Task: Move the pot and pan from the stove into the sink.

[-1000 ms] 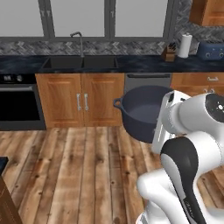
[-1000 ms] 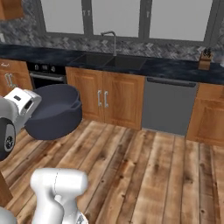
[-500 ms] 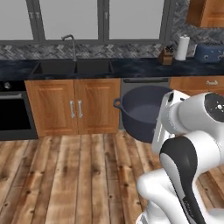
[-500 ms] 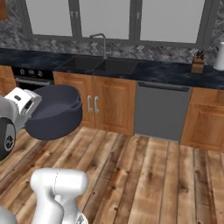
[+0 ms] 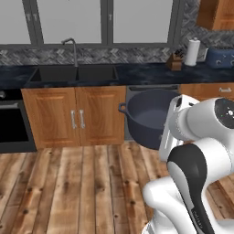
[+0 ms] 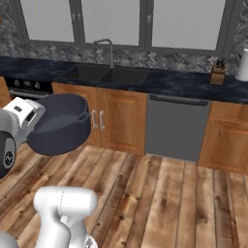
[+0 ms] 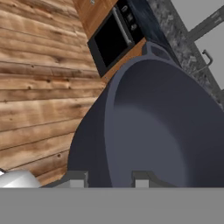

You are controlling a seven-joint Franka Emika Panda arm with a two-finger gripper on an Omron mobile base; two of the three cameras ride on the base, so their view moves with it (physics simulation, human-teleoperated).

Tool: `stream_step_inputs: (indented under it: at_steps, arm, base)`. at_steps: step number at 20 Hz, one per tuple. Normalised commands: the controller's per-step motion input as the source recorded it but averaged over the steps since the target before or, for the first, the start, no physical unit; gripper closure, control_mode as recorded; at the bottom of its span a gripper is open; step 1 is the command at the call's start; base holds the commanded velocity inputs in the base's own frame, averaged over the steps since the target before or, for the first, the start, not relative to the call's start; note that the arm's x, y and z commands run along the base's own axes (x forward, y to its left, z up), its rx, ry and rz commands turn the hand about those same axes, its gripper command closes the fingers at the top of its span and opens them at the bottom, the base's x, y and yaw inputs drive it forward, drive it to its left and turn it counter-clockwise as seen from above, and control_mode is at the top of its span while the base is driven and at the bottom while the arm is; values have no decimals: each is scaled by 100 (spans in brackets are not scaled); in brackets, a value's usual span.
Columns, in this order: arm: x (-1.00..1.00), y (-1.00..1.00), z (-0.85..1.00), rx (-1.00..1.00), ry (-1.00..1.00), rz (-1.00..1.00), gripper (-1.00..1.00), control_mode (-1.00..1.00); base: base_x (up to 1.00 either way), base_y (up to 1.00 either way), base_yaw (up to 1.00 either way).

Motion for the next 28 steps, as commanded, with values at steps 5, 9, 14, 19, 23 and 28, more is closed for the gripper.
stream_step_inputs:
  at_steps: [5, 9, 14, 19, 23, 28]
  arm:
    - [0, 0, 0, 0, 0, 0, 100, 100]
    - [0, 0, 0, 0, 0, 0, 100, 100]
    - [0, 0, 0, 0, 0, 0, 100, 100]
    - [0, 0, 0, 0, 0, 0, 100, 100]
    - [0, 0, 0, 0, 0, 0, 100, 100]
    - [0, 0, 0, 0, 0, 0, 100, 100]
  base:
    - [94, 9, -6]
    - [97, 10, -6]
    - [94, 10, -6]
    - [93, 10, -6]
    - [84, 10, -6]
    - [70, 11, -6]
